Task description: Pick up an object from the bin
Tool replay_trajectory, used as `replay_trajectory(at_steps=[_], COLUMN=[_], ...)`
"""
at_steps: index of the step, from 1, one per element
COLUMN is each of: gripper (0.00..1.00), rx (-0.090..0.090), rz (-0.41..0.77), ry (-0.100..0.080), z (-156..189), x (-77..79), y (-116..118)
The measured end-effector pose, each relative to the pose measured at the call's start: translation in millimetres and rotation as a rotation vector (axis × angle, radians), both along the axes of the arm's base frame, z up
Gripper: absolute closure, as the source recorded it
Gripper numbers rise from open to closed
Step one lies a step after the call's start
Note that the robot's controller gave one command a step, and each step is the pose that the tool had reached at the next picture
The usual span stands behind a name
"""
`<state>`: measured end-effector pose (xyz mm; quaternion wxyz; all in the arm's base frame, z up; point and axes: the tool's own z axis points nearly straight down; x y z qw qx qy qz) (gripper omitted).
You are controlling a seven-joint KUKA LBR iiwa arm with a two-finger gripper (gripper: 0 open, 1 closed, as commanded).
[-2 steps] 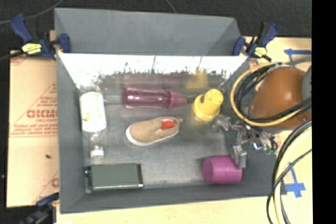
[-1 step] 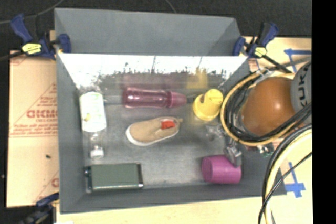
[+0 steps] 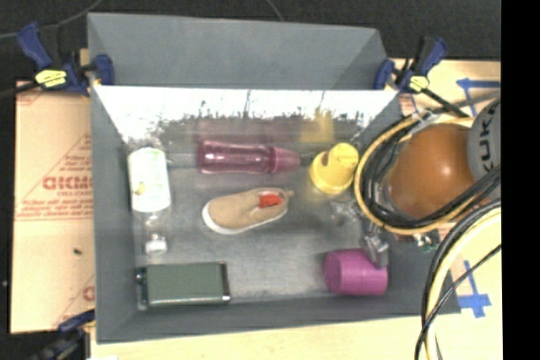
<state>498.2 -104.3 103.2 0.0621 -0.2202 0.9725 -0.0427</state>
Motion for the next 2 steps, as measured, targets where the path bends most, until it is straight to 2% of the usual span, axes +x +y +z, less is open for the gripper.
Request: replay_trajectory(at_steps=[2], gripper=[1.00], rx=[0.017], rz=[-0.002], ry=[0.012], z=[-0.7], x=[3.8], y=[-14.7])
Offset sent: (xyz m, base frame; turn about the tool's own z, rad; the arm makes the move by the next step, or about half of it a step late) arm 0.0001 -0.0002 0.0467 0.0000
